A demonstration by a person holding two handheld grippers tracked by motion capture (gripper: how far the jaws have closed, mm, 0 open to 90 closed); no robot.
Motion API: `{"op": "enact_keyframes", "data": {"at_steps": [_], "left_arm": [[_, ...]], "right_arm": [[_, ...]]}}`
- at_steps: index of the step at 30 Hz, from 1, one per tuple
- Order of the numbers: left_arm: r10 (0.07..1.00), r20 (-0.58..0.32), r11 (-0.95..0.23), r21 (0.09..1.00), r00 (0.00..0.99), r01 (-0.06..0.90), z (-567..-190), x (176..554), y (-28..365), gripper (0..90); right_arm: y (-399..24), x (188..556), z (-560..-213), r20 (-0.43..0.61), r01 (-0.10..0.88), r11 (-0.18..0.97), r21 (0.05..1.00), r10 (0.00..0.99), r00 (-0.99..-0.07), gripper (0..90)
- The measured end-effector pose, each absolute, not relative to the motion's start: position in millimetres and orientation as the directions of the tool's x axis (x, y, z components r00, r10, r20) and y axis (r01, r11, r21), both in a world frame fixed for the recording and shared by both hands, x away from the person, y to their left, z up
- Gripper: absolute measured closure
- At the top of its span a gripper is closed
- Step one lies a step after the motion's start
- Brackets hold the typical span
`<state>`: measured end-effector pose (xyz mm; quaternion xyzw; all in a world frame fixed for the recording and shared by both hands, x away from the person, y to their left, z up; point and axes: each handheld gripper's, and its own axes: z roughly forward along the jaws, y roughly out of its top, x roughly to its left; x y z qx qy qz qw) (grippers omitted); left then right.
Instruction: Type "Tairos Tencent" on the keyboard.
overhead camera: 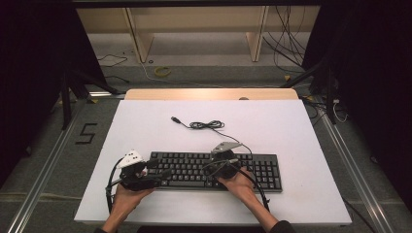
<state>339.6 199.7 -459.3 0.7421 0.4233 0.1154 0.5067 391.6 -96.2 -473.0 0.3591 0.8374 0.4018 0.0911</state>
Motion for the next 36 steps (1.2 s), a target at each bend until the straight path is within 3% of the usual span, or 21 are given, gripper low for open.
{"op": "enact_keyframes", "data": {"at_steps": [22, 27, 28, 36], "left_arm": [[0.758, -0.251, -0.130, 0.846, 0.601, 0.517, -462.2, 340.8, 203.6, 30.9], [0.761, -0.247, -0.137, 0.842, 0.600, 0.521, -463.1, 342.3, 203.8, 33.0], [0.762, -0.248, -0.136, 0.842, 0.599, 0.522, -463.3, 342.5, 203.6, 34.8], [0.770, -0.237, -0.154, 0.832, 0.592, 0.534, -463.3, 345.3, 202.9, 49.8]], "right_arm": [[-94.7, 393.1, -476.8, 0.140, 0.555, 0.413, 0.722, 0.699, -0.701, 90.0], [-99.7, 391.0, -469.2, 0.161, 0.548, 0.374, 0.749, 0.699, -0.697, 81.8], [-103.1, 390.6, -465.9, 0.178, 0.544, 0.348, 0.763, 0.697, -0.695, 74.1], [-110.9, 385.2, -456.6, 0.205, 0.526, 0.314, 0.790, 0.673, -0.711, 61.9]]}}
